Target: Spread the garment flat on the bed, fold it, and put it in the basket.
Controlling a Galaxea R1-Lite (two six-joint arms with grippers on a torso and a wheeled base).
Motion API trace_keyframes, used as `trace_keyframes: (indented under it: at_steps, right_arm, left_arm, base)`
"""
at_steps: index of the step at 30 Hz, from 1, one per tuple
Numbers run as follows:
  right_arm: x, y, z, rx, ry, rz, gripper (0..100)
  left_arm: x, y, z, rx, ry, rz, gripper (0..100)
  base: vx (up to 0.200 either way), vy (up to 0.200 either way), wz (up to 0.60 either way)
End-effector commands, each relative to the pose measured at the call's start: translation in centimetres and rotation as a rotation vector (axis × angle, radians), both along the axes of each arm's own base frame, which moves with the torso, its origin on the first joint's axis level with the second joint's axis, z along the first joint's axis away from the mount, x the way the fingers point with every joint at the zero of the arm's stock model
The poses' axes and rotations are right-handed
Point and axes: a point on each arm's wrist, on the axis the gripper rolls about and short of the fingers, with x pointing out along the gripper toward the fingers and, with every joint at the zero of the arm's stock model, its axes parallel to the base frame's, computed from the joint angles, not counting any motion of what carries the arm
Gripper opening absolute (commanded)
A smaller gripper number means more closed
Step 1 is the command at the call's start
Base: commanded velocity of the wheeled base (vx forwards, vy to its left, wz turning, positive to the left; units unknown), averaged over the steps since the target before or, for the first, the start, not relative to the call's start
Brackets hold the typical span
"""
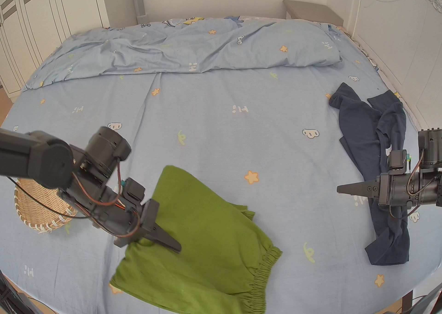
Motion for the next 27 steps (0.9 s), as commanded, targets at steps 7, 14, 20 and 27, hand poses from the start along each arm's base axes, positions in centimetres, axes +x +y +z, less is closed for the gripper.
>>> trace_keyframes:
  at_steps: [7, 14, 20, 27]
  right_arm:
    - [-0.5, 0.0, 0.4, 0.006, -0.011, 0.0, 100]
    - [-0.5, 0.0, 0.4, 0.005, -0.012, 0.001, 100]
    - [-0.4, 0.0, 0.4, 0.006, -0.014, -0.001, 100]
    - [-0.5, 0.0, 0.4, 0.006, -0.013, 0.0, 100]
  left_arm:
    - [-0.7, 3.3, 6.8, -0.05, -0.237, 0.036, 0]
    - [-0.9, 3.6, 7.4, -0.056, -0.262, 0.045, 0]
    - [-0.9, 3.5, 7.5, -0.057, -0.266, 0.04, 0]
    - [-1.1, 3.5, 7.7, -0.058, -0.275, 0.039, 0]
  base:
    - [0.0, 0.143, 0.0]
    - [0.0, 0.2, 0.0]
    - [0.0, 0.2, 0.0]
    - [0.0, 0.2, 0.0]
